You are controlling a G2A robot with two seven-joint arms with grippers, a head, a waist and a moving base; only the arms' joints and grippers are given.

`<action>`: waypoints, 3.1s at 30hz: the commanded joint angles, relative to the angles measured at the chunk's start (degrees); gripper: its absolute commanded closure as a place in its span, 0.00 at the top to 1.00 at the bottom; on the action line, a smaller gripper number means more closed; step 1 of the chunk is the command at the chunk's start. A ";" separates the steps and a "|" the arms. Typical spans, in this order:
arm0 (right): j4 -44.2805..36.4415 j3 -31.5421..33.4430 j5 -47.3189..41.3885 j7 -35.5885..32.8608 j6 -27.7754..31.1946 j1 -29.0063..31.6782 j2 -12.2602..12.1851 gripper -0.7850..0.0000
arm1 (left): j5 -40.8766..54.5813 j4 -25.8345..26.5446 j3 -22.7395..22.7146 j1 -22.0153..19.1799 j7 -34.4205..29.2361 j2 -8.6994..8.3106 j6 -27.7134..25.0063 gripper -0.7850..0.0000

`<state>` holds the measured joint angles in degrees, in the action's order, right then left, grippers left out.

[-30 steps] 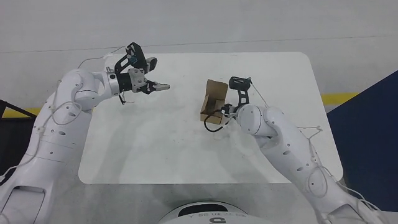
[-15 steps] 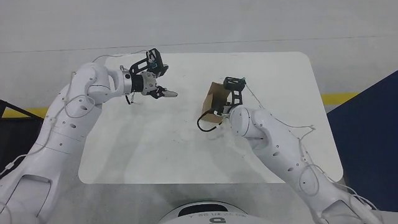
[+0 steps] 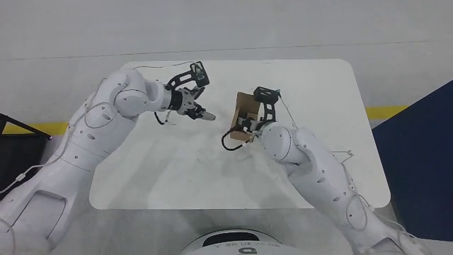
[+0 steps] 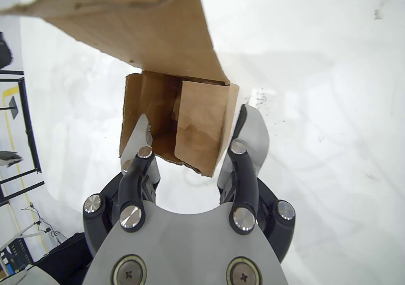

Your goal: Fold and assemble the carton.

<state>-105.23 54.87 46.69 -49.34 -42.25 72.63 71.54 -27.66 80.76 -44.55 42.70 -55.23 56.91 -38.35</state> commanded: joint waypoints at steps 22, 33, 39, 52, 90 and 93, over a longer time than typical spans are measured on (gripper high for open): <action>-1.28 11.55 -18.62 15.19 22.98 10.58 -0.65 0.88 | 6.53 -5.22 5.28 -3.71 -0.81 3.70 12.54 1.00; -0.75 14.36 -22.20 19.33 31.56 14.94 -1.11 0.56 | 7.01 -11.72 12.08 -7.18 -1.27 8.11 14.82 0.95; -0.16 14.31 -21.93 18.12 32.62 14.68 -1.28 0.64 | 5.93 -16.14 14.68 -9.47 0.70 10.64 14.09 0.58; -0.79 13.88 -19.73 15.71 32.28 14.47 -1.66 0.93 | 8.90 -23.62 17.33 -12.08 1.20 14.63 6.98 0.00; 3.73 15.62 -22.29 26.40 24.04 5.51 -0.82 0.21 | -14.15 -20.05 4.07 -2.93 17.74 6.85 -6.45 1.00; 5.29 14.73 -20.95 20.81 25.54 3.38 -1.02 0.18 | -14.48 -20.30 4.11 -3.11 17.25 6.94 -6.27 1.00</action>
<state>-100.34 69.92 25.46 -25.82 -17.26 76.75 70.59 -41.91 60.77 -40.52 39.77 -37.75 63.79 -44.66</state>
